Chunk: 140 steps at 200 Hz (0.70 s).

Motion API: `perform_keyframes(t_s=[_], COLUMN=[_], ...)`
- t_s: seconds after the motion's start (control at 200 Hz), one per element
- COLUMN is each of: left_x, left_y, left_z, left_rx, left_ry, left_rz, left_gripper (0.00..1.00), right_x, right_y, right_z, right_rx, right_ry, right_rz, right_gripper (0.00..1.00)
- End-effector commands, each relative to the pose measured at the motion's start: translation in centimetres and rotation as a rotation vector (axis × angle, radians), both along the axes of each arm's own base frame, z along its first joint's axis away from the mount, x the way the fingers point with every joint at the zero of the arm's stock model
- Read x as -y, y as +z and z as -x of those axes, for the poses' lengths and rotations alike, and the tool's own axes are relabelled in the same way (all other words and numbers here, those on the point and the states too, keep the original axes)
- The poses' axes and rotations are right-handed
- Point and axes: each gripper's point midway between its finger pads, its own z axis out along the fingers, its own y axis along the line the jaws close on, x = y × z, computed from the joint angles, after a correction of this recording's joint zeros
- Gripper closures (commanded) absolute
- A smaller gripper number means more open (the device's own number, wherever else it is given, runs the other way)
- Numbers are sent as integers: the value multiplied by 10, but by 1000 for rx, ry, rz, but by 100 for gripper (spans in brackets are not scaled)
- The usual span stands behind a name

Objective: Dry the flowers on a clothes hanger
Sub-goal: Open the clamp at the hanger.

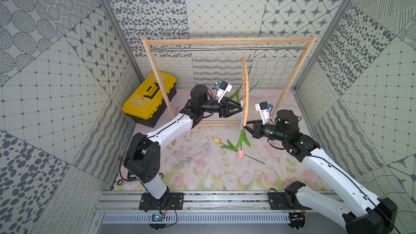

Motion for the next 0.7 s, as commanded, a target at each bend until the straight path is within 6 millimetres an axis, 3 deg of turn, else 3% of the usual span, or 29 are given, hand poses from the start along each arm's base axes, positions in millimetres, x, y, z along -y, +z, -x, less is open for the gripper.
perform_keyframes(t_s=[0.0,0.17,0.29,0.375,0.64,0.695], left_x=[5,6,6,7,14,15], left_y=[5,11,15,18,12,11], left_z=[7,4,2,2,7,8], left_rx=[30,44,61,62,57,61], left_ry=[-38,-30,-15,-14,-23,-21], left_rz=[17,22,26,32,7,1], left_gripper=[46,53,64,65,35,33], right_x=[-3,-3,-3,-2,0,0], right_y=[16,16,16,14,17,17], right_z=[-5,-5,-4,-3,-2,-2], right_rx=[59,57,56,54,63,66], right_ry=[6,9,10,12,7,4], right_rz=[-24,-23,-22,-21,-14,-12], right_gripper=[100,100,100,100,100,100])
